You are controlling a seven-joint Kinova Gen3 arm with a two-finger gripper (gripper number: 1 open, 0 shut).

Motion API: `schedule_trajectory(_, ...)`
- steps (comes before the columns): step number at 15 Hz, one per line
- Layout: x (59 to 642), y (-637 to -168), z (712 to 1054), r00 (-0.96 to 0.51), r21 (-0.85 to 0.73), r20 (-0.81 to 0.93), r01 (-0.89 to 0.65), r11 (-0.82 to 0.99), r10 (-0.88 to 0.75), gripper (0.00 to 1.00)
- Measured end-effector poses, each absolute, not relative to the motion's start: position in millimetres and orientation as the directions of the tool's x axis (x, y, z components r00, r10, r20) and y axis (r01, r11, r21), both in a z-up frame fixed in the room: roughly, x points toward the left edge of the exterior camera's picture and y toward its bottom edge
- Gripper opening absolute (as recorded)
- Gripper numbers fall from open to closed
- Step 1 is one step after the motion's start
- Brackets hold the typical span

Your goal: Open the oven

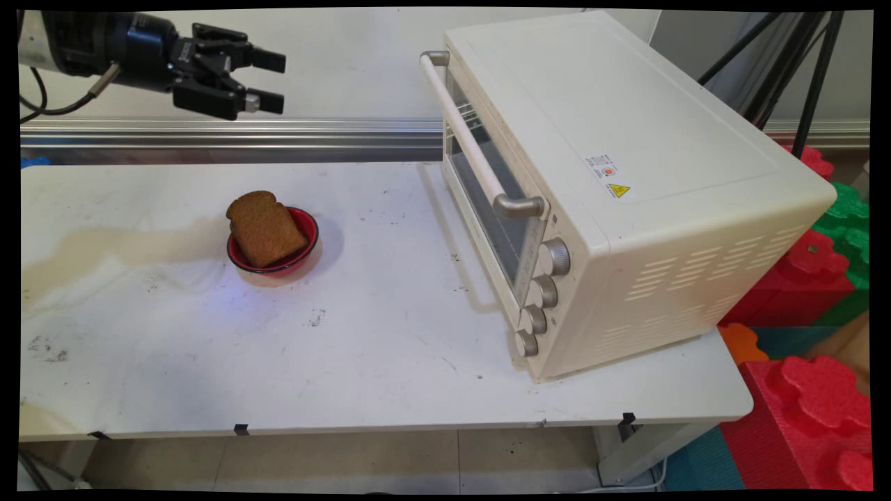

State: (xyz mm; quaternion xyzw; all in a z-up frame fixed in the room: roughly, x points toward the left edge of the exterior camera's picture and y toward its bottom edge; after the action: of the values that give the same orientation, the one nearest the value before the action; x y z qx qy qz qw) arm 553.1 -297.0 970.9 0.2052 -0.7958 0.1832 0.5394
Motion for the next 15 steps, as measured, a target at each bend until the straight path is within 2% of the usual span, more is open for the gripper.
schedule_trajectory(15,471,-349,966,-0.311,-0.060,0.943,-0.517,0.854,-0.122,1.00)
